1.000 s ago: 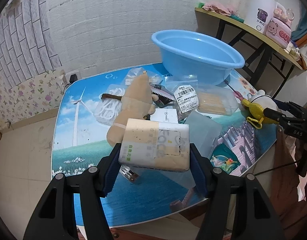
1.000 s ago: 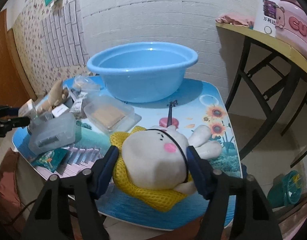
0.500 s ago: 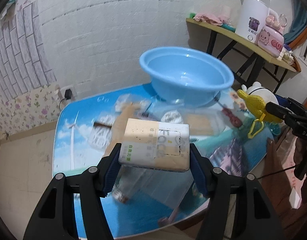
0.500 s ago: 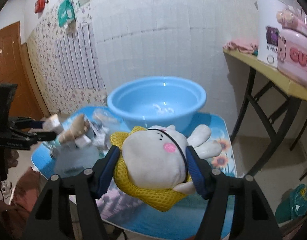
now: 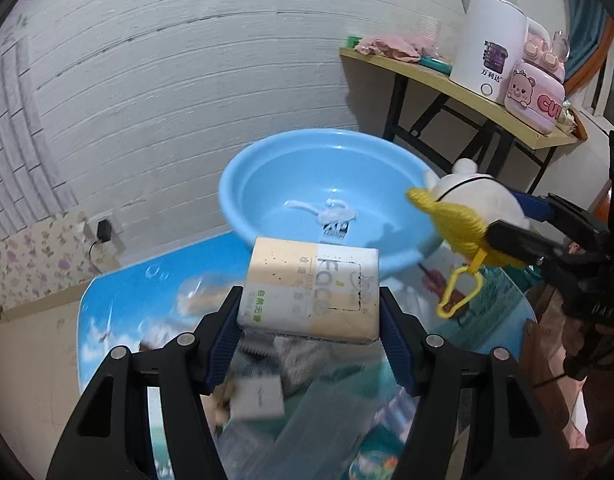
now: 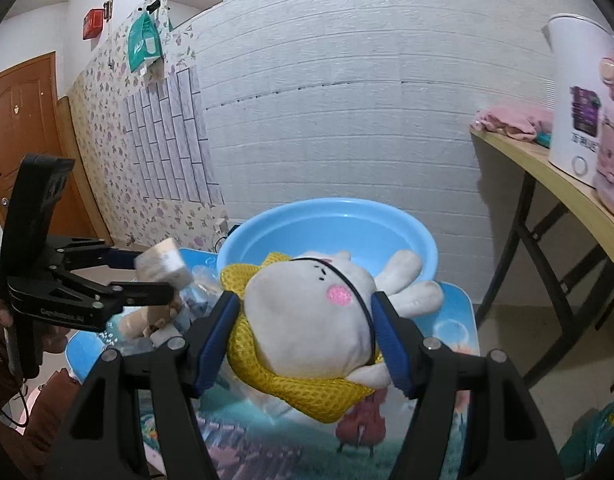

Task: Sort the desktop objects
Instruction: 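Carry the tissue pack and the white plush doll over the basin with both grippers, then open both grippers to drop the tissue pack and doll into the basin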

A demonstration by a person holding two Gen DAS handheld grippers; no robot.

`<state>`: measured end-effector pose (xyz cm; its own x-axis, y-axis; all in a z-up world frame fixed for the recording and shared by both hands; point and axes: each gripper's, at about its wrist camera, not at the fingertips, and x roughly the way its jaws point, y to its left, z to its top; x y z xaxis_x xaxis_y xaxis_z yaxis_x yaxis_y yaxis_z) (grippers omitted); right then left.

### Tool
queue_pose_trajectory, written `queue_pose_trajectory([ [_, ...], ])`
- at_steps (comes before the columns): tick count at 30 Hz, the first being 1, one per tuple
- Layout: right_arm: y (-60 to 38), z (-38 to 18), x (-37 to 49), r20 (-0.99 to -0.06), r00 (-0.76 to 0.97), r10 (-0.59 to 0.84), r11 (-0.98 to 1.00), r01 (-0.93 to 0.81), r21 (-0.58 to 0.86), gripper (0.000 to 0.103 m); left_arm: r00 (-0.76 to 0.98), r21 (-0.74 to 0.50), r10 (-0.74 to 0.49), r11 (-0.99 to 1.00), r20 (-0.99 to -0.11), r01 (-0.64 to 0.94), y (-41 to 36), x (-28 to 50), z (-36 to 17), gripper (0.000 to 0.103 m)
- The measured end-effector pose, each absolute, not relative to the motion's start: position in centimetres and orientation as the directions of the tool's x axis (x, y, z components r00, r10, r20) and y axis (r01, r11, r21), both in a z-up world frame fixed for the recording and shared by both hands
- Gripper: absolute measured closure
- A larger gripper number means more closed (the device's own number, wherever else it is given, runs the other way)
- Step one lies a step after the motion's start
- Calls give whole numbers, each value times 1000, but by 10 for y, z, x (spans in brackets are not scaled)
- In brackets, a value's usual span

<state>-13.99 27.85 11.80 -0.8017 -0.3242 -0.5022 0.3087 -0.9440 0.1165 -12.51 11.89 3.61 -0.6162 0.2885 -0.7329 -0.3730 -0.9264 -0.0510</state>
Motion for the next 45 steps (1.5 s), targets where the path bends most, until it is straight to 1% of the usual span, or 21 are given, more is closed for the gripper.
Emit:
queue_pose_trajectory([
  [9, 282, 107, -185, -518, -789, -329, -942, 312, 124, 37, -586, -42, 308, -906, -750, -422, 149, -172, 31, 40],
  [14, 285, 101, -201, -526, -787, -322, -945, 300, 129, 37, -573, -25, 297, -901, -764, -433, 159, -188, 21, 39],
  [15, 285, 100, -203, -528, -787, -319, -946, 297, 129, 36, -567, -28, 299, -899, -768, -436, 159, -190, 19, 38],
  [17, 284, 98, -207, -529, -789, -314, -948, 292, 126, 36, -558, -26, 299, -896, -774, -444, 160, -192, 16, 28],
  [18, 283, 97, -208, -531, -788, -312, -948, 291, 125, 35, -560, -19, 297, -894, -774, -447, 160, -192, 15, 21],
  [19, 283, 96, -210, -533, -787, -311, -949, 291, 124, 34, -562, -14, 295, -893, -772, -450, 160, -192, 15, 20],
  [23, 279, 93, -213, -539, -772, -338, -940, 308, 148, 29, -566, -12, 299, -891, -769, -454, 158, -190, 15, 20],
  [31, 265, 97, -205, -548, -767, -333, -938, 330, 108, 26, -571, -23, 280, -910, -771, -415, 139, -178, 13, 19],
  [39, 260, 98, -179, -566, -765, -308, -944, 318, 84, 25, -581, -34, 262, -927, -771, -373, 117, -151, 14, 19],
  [43, 259, 97, -165, -579, -760, -295, -948, 309, 79, 25, -582, -43, 252, -936, -773, -349, 105, -134, 11, 15],
  [45, 258, 96, -158, -587, -755, -292, -949, 306, 78, 25, -581, -53, 250, -941, -775, -334, 97, -125, 10, 14],
])
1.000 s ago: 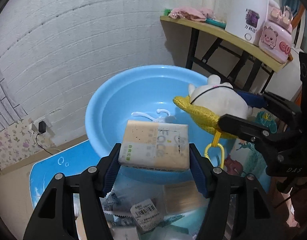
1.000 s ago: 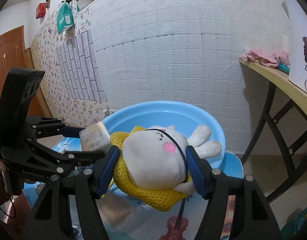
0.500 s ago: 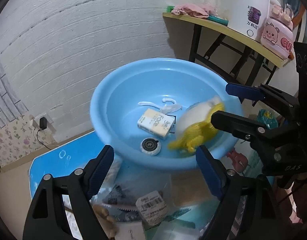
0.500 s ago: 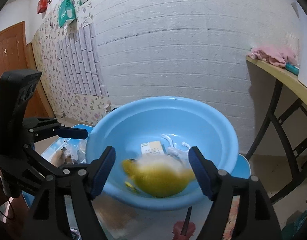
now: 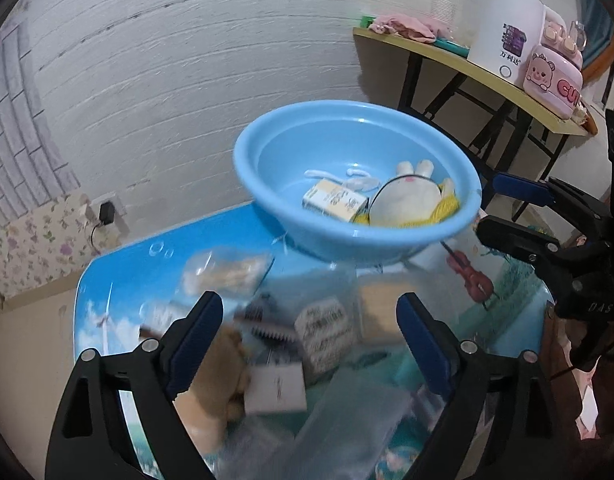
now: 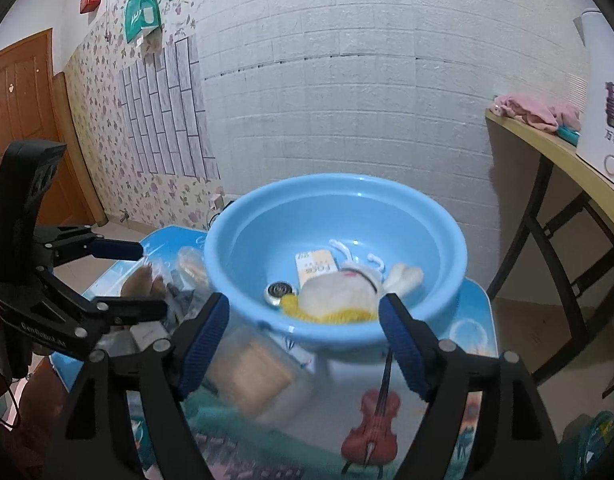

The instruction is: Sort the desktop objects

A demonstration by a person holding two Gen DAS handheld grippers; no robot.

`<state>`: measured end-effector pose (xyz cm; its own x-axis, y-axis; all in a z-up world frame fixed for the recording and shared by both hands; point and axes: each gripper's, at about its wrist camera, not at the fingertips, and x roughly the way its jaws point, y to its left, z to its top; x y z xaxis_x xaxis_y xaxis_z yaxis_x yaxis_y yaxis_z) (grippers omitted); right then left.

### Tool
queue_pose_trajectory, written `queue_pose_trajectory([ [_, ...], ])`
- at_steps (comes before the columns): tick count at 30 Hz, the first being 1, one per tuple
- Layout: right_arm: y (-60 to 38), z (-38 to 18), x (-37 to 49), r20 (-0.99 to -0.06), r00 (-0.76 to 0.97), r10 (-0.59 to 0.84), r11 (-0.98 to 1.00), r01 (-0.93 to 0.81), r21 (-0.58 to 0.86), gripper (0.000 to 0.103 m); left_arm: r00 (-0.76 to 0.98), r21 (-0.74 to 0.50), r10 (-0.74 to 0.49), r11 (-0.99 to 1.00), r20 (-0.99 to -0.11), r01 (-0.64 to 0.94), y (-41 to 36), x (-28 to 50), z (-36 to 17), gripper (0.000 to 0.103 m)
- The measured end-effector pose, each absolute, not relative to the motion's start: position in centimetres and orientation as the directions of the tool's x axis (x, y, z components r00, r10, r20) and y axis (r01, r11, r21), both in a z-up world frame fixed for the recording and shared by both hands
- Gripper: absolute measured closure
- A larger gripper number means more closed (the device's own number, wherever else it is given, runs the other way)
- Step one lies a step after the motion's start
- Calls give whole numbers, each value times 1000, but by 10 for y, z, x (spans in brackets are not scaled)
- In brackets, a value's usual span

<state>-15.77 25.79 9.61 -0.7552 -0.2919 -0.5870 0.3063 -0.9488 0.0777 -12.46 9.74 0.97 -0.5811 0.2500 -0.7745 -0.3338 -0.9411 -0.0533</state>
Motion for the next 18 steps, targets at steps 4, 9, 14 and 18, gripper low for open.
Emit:
queue_pose_trajectory([
  [4, 253, 93, -144, -601, -745, -289, -949, 305, 79, 25, -583, -49, 230, -950, -779, -309, 85, -106, 4, 14],
  [9, 245, 81, -125, -630, -719, -294, -948, 305, 94, 25, -580, -63, 225, -956, -783, -286, 72, -80, -2, 14],
  [14, 236, 65, -110, -672, -677, -301, -945, 309, 112, 25, -564, -72, 220, -959, -796, -272, 59, -55, -16, 14],
  [18, 228, 54, -96, -695, -651, -305, -942, 313, 120, 25, -537, -58, 199, -961, -820, -269, 56, -43, -32, 14],
])
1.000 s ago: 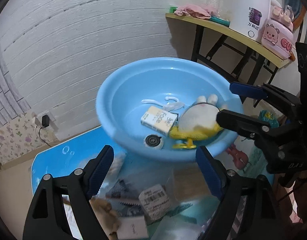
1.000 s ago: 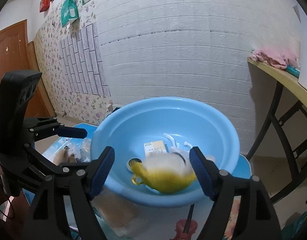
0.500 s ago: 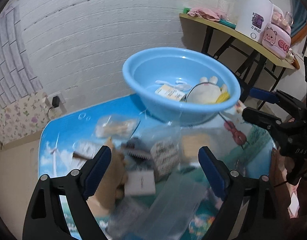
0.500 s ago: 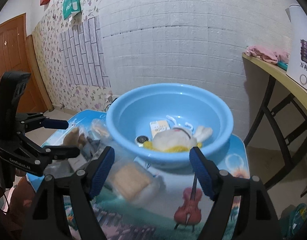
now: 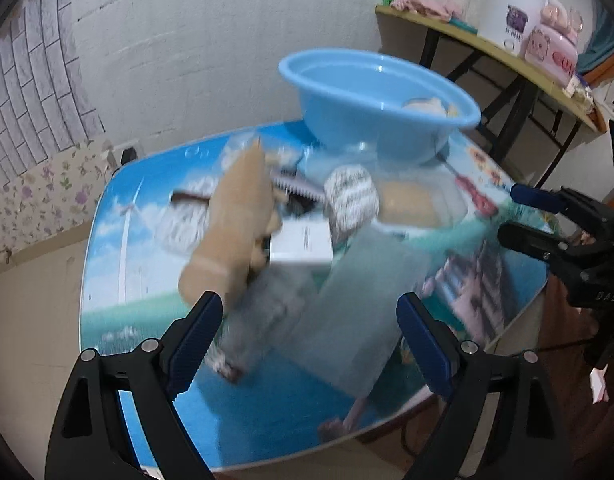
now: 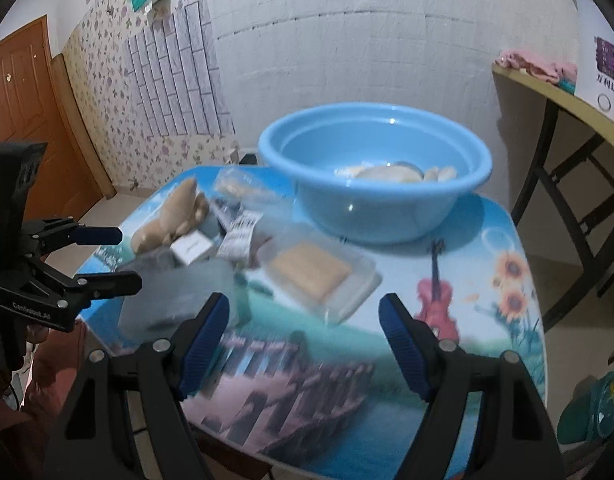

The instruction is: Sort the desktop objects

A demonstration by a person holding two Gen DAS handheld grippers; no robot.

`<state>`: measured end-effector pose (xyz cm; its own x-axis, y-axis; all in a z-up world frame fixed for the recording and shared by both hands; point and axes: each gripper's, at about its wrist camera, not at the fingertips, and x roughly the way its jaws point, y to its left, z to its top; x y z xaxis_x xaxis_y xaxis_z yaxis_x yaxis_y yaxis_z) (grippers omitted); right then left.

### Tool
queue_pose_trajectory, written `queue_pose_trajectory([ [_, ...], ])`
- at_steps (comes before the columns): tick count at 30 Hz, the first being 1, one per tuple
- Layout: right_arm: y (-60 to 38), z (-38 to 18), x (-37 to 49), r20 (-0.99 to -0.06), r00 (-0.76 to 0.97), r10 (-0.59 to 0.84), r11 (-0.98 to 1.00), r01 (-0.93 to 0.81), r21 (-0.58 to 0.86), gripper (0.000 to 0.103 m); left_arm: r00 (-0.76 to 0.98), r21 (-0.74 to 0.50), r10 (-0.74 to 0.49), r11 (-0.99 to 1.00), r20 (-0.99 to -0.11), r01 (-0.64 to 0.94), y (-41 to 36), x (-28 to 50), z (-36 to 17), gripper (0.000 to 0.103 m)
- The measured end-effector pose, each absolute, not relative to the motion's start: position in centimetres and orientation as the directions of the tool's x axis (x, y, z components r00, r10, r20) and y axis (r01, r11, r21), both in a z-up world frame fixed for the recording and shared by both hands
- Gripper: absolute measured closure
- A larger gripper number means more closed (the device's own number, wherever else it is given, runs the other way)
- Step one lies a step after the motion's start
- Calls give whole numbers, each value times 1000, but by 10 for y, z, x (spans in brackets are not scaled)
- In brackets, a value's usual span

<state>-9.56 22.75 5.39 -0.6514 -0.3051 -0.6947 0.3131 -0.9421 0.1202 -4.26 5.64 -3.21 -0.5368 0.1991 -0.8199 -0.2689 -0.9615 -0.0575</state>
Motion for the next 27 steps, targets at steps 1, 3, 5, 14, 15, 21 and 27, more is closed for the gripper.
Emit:
queue_pose_trajectory([
  [1, 226, 52, -93, -698, -647, -307, -941, 317, 120, 25, -533, -56, 199, -961, -822, -271, 56, -39, -35, 14],
  [3, 222, 48, -87, -708, -638, -303, -940, 324, 110, 25, -522, -59, 201, -960, -829, -275, 56, -32, -41, 14],
  [5, 220, 45, -82, -714, -631, -304, -938, 328, 111, 25, -516, -61, 202, -959, -832, -277, 56, -27, -45, 14],
  [14, 208, 37, -70, -730, -599, -330, -927, 351, 131, 25, -529, -65, 184, -970, -829, -235, 38, -13, -47, 14],
  [15, 207, 37, -70, -732, -595, -333, -925, 357, 130, 25, -528, -65, 180, -971, -830, -229, 34, -13, -49, 14],
  [21, 196, 35, -66, -744, -577, -336, -911, 400, 101, 25, -534, -59, 152, -981, -831, -187, 20, -16, -52, 14],
  [27, 190, 31, -65, -757, -564, -329, -906, 414, 85, 25, -537, -72, 151, -984, -830, -165, 6, -21, -56, 17],
])
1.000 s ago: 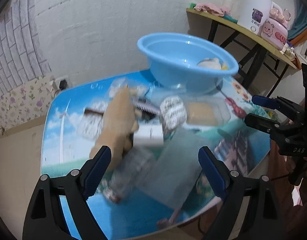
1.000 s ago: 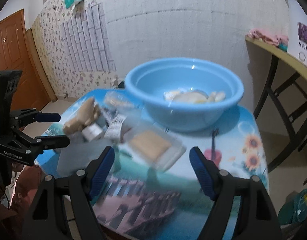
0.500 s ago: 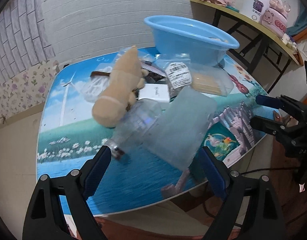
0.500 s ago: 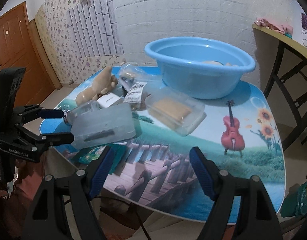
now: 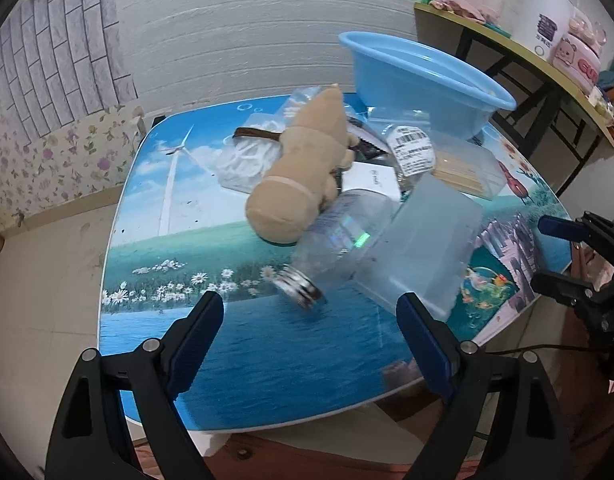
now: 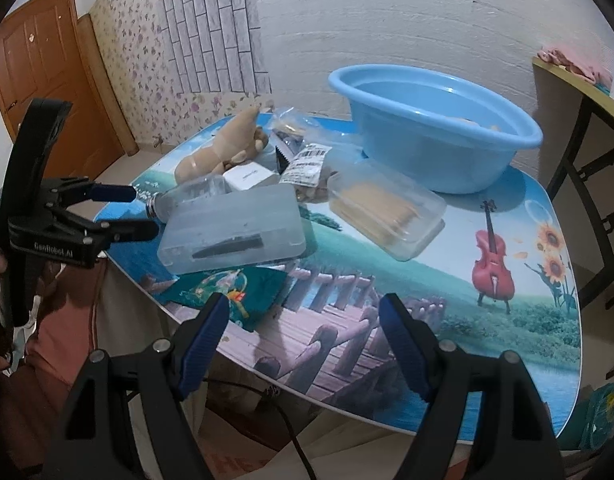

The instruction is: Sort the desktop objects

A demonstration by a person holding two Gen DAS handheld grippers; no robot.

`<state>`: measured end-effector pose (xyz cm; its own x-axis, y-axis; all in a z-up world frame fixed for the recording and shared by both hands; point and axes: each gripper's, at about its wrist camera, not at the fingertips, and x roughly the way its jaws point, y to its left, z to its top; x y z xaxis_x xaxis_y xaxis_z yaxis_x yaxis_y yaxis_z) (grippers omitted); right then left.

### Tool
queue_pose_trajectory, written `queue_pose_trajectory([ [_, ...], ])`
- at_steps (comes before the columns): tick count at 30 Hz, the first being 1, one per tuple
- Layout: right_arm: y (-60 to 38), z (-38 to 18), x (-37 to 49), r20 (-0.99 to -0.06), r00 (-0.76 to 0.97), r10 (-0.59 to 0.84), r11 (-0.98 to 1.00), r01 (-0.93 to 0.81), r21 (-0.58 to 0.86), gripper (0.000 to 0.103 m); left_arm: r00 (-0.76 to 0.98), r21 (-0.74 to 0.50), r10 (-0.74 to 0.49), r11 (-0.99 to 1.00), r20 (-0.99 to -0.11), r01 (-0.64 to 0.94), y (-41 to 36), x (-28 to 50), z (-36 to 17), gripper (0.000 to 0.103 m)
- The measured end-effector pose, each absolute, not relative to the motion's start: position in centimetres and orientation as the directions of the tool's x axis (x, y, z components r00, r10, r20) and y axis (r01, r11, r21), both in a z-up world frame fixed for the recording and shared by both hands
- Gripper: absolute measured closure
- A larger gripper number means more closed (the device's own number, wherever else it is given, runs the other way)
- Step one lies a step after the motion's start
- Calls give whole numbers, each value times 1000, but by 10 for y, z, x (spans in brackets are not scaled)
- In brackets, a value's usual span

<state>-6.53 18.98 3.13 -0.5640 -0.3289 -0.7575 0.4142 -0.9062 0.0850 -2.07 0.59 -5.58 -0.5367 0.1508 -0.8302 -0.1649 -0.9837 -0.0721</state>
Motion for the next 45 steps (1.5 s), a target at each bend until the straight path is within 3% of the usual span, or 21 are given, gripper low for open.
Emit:
queue_pose_trajectory([
  [2, 189, 31, -66, -761, -561, -327, -906, 416, 83, 25, -533, -67, 144, -985, -834, -161, 3, -23, -59, 26],
  [7, 184, 31, -67, -760, -546, -352, -894, 438, 99, 25, -517, -81, 168, -979, -839, -187, -3, -28, -65, 60],
  [13, 165, 28, -66, -775, -518, -362, -869, 488, 80, 25, -495, -101, 201, -970, -845, -220, -1, -33, -72, 71],
  [19, 153, 21, -72, -787, -474, -395, -855, 502, 127, 25, -495, -125, 227, -965, -838, -232, -3, -32, -71, 72],
  [22, 153, 16, -81, -781, -428, -456, -844, 488, 225, 26, -499, -120, 233, -961, -835, -249, 0, -30, -71, 72],
  [26, 155, 10, -89, -782, -403, -475, -847, 449, 283, 39, -505, -102, 217, -964, -835, -245, 0, -33, -72, 71],
  [29, 156, 9, -92, -785, -402, -472, -854, 429, 293, 42, -511, -85, 204, -965, -835, -246, 0, -36, -73, 62],
  [31, 154, 9, -92, -794, -407, -451, -864, 424, 273, 42, -516, -64, 189, -966, -836, -250, 2, -39, -74, 50],
  [36, 141, 8, -87, -822, -436, -367, -887, 430, 168, 40, -518, -53, 181, -966, -836, -253, 6, -48, -75, 41],
  [44, 113, 5, -75, -828, -491, -272, -871, 492, -5, 31, -530, -42, 191, -959, -826, -280, 13, -52, -71, 43],
  [45, 116, 5, -75, -827, -490, -277, -870, 493, 0, 31, -532, -55, 206, -957, -821, -286, 13, -51, -70, 50],
])
